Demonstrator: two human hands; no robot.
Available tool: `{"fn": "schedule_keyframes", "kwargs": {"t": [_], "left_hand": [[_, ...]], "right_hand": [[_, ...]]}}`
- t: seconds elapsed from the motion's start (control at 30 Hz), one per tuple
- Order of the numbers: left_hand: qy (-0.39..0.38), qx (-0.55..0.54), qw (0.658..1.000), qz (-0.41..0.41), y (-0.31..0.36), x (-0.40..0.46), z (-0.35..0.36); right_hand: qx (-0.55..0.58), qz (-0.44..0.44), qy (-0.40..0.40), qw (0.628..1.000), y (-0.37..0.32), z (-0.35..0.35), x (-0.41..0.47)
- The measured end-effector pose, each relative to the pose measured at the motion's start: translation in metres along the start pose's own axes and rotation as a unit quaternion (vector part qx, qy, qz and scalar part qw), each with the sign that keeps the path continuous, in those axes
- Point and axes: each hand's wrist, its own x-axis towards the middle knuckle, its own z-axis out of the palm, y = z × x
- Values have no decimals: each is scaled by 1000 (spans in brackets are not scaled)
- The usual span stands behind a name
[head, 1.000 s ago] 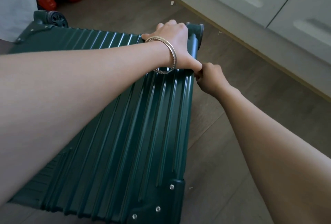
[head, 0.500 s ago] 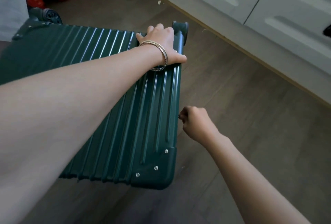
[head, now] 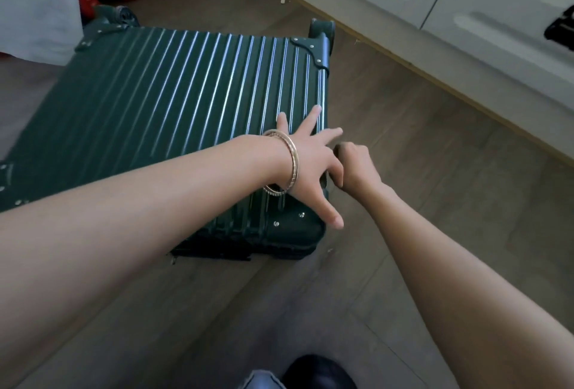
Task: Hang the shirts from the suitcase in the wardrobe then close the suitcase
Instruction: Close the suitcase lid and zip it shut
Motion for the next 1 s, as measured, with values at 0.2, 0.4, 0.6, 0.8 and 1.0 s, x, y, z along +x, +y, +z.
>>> {"fn": "schedule_keyframes", "kwargs": {"t": [0.2, 0.4, 0.6, 0.8, 1.0], "left_hand": [[-19, 107, 994, 32, 8, -8, 5], [50, 85, 993, 60, 9, 7, -16], [99, 65, 992, 36, 11, 32, -43], [110, 64, 992, 26, 15, 43, -43], [115, 56, 991, 35, 12, 44, -37]], "right_hand": [[-29, 24, 0, 999, 5, -16, 16], [11, 4, 2, 1000, 15, -20, 2], [13, 50, 22, 998, 44, -32, -28], [73, 78, 32, 994, 53, -16, -54], [99, 70, 36, 992, 39, 6, -74]]}}
